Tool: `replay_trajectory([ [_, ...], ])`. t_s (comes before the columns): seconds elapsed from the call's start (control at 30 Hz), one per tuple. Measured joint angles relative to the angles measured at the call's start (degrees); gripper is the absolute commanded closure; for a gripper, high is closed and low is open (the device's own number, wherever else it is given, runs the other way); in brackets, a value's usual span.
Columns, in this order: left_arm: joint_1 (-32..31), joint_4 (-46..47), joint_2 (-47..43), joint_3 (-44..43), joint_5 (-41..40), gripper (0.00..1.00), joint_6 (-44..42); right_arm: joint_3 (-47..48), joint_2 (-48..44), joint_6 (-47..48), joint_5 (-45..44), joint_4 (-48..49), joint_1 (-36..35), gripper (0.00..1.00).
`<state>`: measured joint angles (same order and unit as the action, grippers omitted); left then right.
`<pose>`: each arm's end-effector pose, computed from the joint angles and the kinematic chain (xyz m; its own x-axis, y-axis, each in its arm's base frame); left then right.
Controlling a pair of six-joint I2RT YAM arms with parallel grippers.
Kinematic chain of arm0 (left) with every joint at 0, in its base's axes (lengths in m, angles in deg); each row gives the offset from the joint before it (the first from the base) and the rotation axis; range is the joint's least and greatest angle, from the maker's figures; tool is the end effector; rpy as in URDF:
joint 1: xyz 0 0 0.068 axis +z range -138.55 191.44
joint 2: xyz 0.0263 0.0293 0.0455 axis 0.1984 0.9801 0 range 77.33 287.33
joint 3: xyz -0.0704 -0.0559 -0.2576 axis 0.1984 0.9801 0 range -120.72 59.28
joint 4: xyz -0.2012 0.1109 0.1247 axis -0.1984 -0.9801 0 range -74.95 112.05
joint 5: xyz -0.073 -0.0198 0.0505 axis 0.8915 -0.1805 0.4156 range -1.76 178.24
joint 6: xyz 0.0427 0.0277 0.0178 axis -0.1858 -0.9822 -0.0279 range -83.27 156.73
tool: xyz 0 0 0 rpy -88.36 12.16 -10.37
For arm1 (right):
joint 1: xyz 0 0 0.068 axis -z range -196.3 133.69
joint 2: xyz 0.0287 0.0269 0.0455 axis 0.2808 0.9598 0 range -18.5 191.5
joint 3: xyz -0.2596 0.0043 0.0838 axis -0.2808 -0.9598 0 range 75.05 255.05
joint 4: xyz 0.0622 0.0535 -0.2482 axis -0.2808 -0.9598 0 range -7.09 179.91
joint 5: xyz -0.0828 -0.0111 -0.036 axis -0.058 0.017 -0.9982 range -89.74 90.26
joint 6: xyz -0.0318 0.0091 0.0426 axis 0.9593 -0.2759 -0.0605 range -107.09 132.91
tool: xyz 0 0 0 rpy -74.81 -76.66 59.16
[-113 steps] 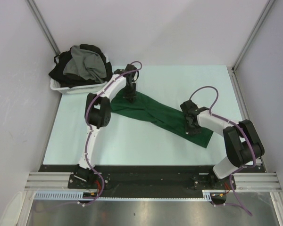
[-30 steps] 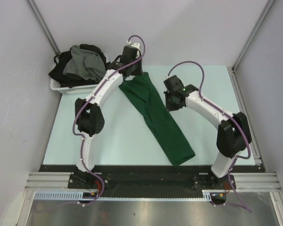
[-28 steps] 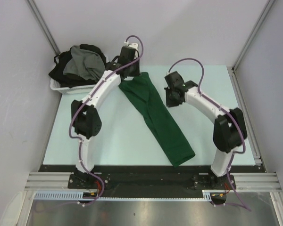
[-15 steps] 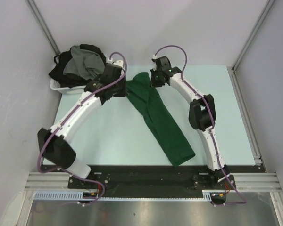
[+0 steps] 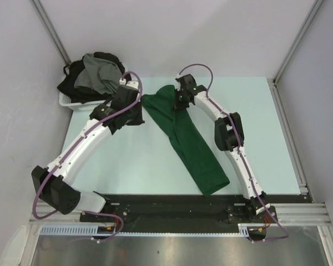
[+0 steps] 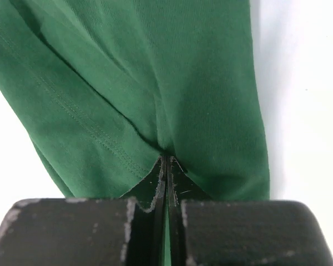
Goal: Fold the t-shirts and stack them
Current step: Rotate the tshirt 90 degrees
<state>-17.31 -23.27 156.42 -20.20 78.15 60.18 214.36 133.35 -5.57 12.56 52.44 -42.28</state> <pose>0.2589 -0.1348 0.3574 -0.7133 -0.0555 -0.6987 0.0884 0.9818 -0.1683 0.5135 0.2586 0.1600 -0.8279 -0.0589 -0.5577 -0.3042 0.8826 0.3584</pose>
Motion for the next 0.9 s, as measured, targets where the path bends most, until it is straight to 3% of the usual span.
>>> replay_trajectory([
  [0.6, -1.2, -3.76, 1.16, 0.0, -0.87, 0.93, -0.11, 5.57, 3.3, 2.08, -3.45, -1.25, 2.25, 1.0],
  [0.9, -1.25, -3.76, 2.64, -0.11, -0.87, 0.93, -0.61, 6.03, 3.3, 4.17, -10.32, -1.79, 0.35, 1.0],
])
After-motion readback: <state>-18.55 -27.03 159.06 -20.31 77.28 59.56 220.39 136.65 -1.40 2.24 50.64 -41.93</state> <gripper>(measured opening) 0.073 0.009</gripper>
